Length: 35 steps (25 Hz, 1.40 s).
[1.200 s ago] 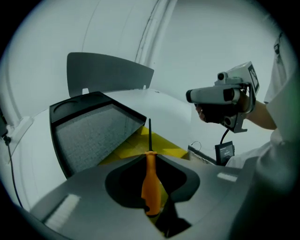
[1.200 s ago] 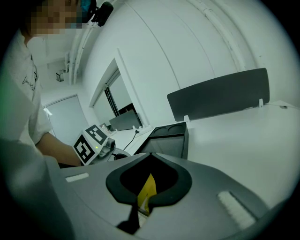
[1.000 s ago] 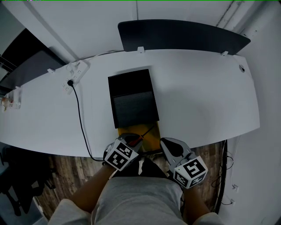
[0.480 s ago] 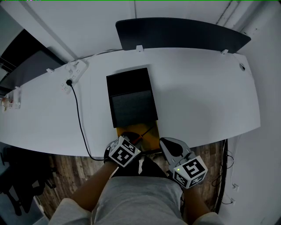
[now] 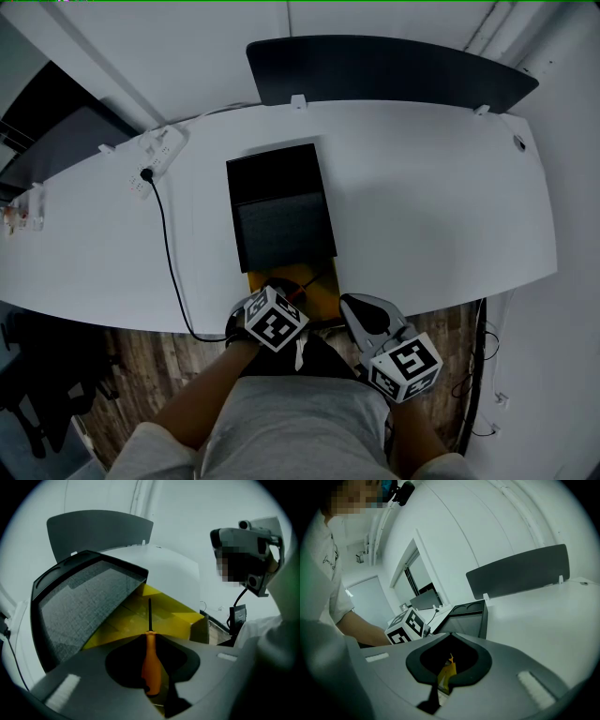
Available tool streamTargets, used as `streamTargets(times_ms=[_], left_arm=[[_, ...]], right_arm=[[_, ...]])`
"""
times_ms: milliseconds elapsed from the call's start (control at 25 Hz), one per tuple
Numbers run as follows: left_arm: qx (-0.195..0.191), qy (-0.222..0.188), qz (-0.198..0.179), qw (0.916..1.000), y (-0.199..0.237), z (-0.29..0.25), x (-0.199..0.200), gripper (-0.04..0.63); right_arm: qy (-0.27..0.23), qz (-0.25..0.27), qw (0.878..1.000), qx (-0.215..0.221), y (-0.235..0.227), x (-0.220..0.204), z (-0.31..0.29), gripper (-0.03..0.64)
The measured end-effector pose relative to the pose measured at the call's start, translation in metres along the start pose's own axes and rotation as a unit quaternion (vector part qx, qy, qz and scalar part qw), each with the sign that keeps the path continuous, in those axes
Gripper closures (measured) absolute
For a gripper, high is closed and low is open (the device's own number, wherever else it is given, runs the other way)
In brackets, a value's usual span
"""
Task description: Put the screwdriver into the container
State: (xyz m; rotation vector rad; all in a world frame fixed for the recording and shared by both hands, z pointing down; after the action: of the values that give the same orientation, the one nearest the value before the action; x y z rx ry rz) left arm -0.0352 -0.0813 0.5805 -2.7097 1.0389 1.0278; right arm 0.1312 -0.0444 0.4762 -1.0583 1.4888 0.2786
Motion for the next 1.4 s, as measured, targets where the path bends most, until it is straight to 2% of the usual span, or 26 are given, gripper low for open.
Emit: streamTargets(times_ms=[480,840,1040,1400], left_arm=[[0.003,0.029,-0.015,0.9995,-0.002,-0.012,0.004,0.525],[0.005,0.036,-0.016,0.9992,-0.003,-0.014,0.004,0.523],[0.011,0.043,-0.031,0.9985,-0.005,-0.016,0.004,0.521],[0.005,0.051,-0.036,0.9980,-0.006,-0.016,0.001,0.479]], right_arm=[[-0.001,-0.004,1.000,0.000,-0.006,0.000,0.001,0.601],[-0.003,-0.005,1.000,0.005,-0.008,0.001,0.000,0.603],[-0.004,-0.006,1.000,0.005,-0.008,0.002,0.001,0.603],[-0.007,-0.005,1.000,0.008,-0.007,0.002,0.002,0.601]])
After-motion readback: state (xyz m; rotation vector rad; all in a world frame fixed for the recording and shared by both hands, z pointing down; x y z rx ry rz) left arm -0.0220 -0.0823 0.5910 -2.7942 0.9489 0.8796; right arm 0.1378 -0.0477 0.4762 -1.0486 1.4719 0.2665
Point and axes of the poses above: the fingertips, and each gripper's own axes: z backward along the fingers, y to its left, x out of its top, the point moved 9 cm from there along z, backward along the fingers, and after that the axes turned 14 degrees about -y, right-handed, at the moved point
